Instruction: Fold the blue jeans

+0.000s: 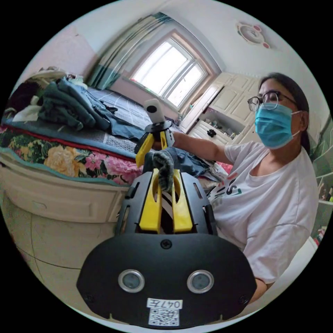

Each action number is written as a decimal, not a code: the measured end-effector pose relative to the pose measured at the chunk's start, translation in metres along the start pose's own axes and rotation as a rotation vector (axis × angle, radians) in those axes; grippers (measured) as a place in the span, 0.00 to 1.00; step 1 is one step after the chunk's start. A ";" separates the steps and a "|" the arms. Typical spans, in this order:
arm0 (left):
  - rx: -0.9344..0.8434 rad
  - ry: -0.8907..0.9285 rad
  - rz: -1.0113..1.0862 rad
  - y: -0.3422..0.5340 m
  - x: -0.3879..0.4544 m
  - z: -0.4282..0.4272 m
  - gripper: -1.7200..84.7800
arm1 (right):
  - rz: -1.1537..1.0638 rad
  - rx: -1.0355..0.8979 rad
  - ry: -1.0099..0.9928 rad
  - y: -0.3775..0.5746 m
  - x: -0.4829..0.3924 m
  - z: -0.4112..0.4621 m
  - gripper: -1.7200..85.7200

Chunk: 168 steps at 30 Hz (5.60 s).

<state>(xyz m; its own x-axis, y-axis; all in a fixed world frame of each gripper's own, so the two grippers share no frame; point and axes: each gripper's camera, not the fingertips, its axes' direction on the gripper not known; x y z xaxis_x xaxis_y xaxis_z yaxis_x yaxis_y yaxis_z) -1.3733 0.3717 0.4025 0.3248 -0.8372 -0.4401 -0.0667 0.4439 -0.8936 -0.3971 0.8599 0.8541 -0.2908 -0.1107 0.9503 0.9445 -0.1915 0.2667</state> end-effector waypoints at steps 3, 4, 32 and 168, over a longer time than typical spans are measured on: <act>-0.030 -0.053 0.069 -0.003 0.014 -0.001 0.06 | -0.060 0.154 -0.239 -0.002 -0.002 0.003 0.04; -0.031 -0.061 0.080 -0.005 0.016 -0.001 0.06 | -0.096 0.185 -0.251 -0.001 -0.011 0.001 0.03; -0.297 -0.073 -0.383 -0.086 -0.165 0.055 0.01 | 0.006 0.344 1.244 0.128 -0.246 -0.057 0.08; -0.951 -0.694 0.165 -0.480 0.028 0.583 0.01 | 1.322 -0.254 1.498 0.672 -0.410 -0.371 0.02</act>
<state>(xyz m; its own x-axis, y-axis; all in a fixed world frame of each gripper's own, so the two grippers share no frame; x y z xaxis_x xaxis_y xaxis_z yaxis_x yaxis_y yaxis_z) -0.7821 0.3215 0.8712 0.6689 -0.3099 -0.6757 -0.7339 -0.1307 -0.6666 0.3009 0.4151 0.5845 0.4314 -0.8135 -0.3899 0.6421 0.5805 -0.5007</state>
